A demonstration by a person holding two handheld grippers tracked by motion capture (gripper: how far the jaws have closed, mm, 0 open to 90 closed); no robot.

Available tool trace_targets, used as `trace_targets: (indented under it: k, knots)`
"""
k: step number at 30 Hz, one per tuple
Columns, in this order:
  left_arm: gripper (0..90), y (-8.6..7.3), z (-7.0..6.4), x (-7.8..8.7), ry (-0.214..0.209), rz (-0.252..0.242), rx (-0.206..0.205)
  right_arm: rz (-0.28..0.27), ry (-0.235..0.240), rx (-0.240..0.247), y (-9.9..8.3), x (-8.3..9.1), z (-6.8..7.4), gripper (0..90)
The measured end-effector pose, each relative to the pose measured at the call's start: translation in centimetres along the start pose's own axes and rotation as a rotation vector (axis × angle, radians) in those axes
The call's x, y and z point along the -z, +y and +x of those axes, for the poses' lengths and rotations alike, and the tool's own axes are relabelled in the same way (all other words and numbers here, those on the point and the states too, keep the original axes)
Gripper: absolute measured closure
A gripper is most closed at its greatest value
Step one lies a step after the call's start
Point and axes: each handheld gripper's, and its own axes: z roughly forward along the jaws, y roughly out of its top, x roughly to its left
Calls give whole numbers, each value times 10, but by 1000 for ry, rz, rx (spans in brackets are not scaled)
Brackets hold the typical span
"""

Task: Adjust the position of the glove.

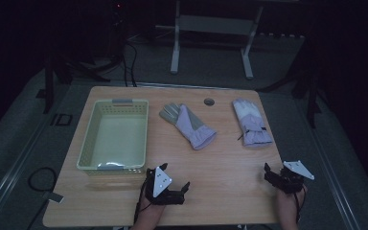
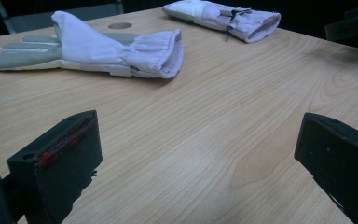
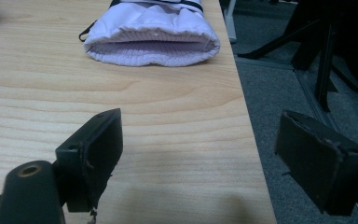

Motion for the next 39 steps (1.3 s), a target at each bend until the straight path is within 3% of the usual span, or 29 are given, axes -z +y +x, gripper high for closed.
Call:
trace_targets:
  k: [7, 14, 17, 22, 26, 28, 30, 34, 39]
  knots:
    - [7, 0, -1, 0, 3, 0, -6, -19, 31, -36, -2, 4, -4, 141]
    - [7, 0, -1, 0, 3, 1, -5, 38, 48, -36, 9, 9, -7, 138]
    - [7, 0, -1, 0, 3, 0, -9, 48, 60, -20, 19, 10, -7, 134]
    - [7, 0, -1, 0, 1, 0, -10, 49, 11, 91, 38, 10, -1, 120]
    - [7, 0, 0, 0, -2, 1, -5, 21, 36, 81, 57, 13, 0, 114]
    - [7, 0, 0, 0, -3, 1, -4, -2, 27, 85, 68, 15, 2, 122]
    - [7, 0, 0, 0, -4, 1, -2, 11, 67, 54, 80, 16, 1, 138]
    - [7, 0, 0, 0, -6, 1, -1, -7, 6, 77, 98, 16, 7, 153]
    - [7, 0, 0, 0, -9, 1, -2, -14, 68, 64, 118, 13, 16, 121]
